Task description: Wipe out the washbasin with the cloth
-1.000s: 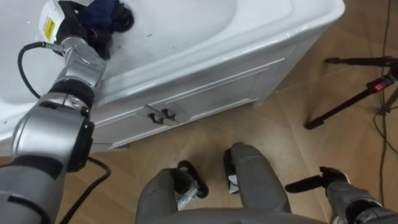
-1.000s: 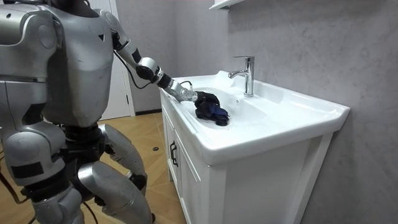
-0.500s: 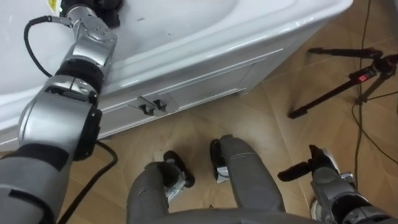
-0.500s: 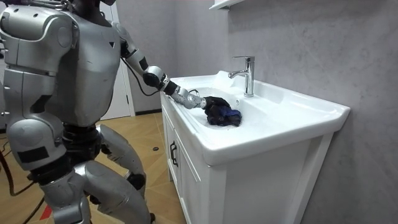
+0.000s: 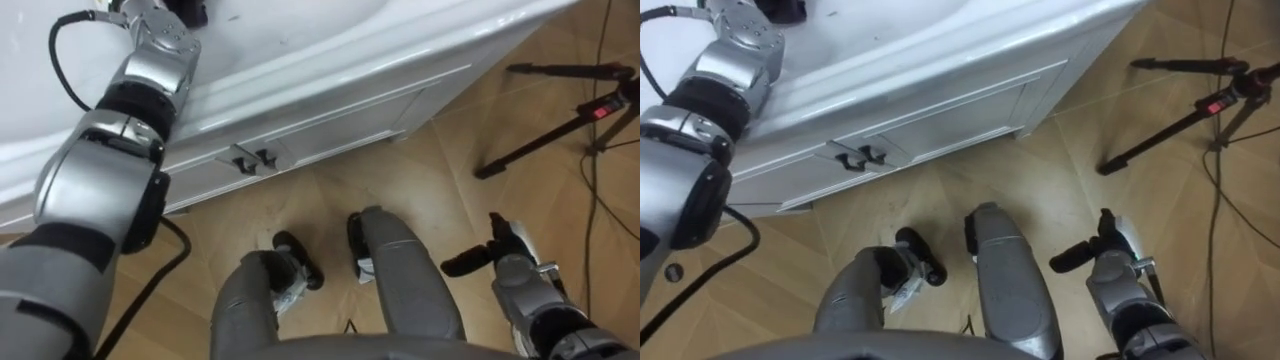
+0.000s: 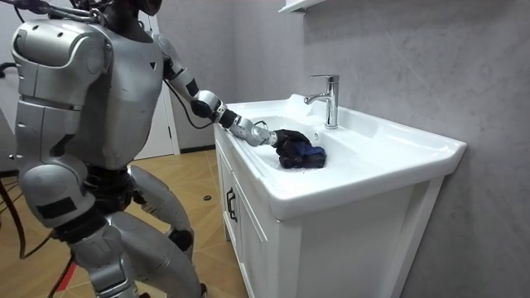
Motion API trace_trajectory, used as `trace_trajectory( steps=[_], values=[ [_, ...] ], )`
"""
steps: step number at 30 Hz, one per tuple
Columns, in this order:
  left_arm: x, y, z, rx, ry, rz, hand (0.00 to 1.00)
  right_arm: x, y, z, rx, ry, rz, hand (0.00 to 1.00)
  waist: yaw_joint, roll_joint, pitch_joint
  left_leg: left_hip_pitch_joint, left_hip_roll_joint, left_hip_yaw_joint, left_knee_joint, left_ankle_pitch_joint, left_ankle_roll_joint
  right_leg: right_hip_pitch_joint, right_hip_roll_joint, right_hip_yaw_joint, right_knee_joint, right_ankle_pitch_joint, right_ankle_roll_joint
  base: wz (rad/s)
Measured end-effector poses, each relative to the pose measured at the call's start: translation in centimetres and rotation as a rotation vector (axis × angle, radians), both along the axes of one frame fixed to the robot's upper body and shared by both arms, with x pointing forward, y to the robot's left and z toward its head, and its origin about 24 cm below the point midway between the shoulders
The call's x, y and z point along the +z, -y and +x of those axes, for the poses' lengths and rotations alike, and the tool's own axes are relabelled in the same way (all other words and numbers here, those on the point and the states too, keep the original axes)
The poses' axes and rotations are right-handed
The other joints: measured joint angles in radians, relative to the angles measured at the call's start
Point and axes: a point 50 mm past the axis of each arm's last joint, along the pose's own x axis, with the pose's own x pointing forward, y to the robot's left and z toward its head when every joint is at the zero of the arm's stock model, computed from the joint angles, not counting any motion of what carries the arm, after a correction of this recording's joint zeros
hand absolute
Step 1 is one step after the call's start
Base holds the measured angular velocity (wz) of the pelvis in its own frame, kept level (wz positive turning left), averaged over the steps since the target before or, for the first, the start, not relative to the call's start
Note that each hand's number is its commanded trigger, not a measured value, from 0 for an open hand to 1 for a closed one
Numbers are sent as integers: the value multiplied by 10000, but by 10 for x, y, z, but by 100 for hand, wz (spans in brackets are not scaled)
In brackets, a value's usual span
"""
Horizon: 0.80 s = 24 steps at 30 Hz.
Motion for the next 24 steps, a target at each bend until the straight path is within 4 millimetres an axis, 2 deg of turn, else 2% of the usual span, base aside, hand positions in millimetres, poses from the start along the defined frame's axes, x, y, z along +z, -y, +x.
trace_trajectory(
  steps=[6, 11, 18, 24],
  values=[
    [6, 25, 1, -990, 513, 129, 100, 7, -4, 11, 190, 724, 251, 0, -175, 70, 13, 39, -81, -50, -37, -1, 45, 83, -33, 0, -9, -94, 86, 4],
    [10, 42, 1, -1871, 789, 254, 100, 11, -8, 14, 322, 1145, 482, 0, -181, 69, 16, 54, -96, -35, -53, -13, 45, 106, -68, -22, -7, -139, 82, 2],
    [16, 61, 0, -3012, 1089, 583, 100, 11, -5, 9, 526, 1344, 564, 0, -210, 65, 19, 46, -66, -52, -36, -68, 60, 205, -150, -242, -59, -183, 61, 5],
    [19, 73, -1, -3620, 1271, 598, 100, 10, -2, 6, 632, 1123, 736, 0, -208, 66, 18, 43, -64, -20, 17, -144, 101, 228, -185, -252, -57, -215, 106, 1]
  ],
)
